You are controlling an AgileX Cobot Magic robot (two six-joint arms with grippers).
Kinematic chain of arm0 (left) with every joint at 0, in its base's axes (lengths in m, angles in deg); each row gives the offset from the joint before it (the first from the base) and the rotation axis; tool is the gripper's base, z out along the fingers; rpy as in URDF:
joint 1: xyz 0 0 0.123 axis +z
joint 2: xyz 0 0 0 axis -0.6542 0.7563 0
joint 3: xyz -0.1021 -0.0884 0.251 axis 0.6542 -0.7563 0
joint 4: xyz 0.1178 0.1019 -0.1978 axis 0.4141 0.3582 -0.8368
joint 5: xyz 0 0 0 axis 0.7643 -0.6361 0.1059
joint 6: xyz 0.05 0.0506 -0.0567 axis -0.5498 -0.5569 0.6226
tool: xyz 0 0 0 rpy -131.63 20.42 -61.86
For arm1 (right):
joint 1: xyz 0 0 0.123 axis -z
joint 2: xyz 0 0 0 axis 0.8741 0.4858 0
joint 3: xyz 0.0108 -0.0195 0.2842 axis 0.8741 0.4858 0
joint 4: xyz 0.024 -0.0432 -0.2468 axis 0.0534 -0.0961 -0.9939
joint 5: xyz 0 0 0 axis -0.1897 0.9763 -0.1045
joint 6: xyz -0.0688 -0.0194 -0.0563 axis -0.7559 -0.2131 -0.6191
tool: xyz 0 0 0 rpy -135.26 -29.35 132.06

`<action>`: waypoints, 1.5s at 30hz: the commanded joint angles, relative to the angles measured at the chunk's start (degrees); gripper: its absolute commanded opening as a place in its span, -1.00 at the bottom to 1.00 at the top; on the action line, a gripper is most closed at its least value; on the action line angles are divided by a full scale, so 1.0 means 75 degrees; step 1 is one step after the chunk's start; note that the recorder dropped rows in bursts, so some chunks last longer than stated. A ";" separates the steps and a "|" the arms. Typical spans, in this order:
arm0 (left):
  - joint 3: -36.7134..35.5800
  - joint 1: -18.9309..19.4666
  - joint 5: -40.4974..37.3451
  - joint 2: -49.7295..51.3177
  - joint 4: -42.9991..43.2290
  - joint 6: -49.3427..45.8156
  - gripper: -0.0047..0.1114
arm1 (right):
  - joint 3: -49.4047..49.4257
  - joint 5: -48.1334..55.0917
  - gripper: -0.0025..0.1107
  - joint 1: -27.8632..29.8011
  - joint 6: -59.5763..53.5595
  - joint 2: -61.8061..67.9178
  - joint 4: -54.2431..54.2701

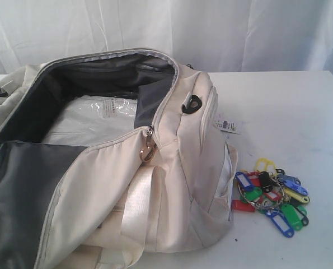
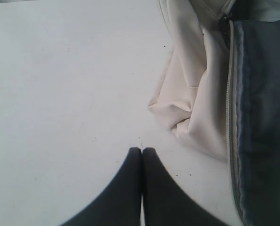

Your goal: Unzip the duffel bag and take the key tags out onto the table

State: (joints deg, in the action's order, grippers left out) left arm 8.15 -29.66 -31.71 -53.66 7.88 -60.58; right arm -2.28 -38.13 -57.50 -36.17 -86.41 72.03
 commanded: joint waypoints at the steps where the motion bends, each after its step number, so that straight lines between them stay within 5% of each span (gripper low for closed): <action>1: -0.0038 0.0010 -0.0016 -0.0036 -0.0011 0.0006 -0.91 | 0.0039 0.0298 -0.90 0.0068 -0.0436 -0.0038 0.0000; 30: -0.0038 0.0010 -0.0016 -0.0036 -0.0011 0.0006 -0.91 | 0.0039 0.0531 -0.90 0.0053 -0.0582 -0.0038 0.0000; 45: -0.0038 0.0010 -0.0016 -0.0036 -0.0011 0.0006 -0.91 | 0.0039 0.0517 -0.90 -0.0947 -0.0582 -0.0038 0.0000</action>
State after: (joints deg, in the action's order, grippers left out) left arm 8.15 -29.66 -31.71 -53.66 7.88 -60.58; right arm -2.28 -34.07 -63.87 -40.07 -86.41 72.03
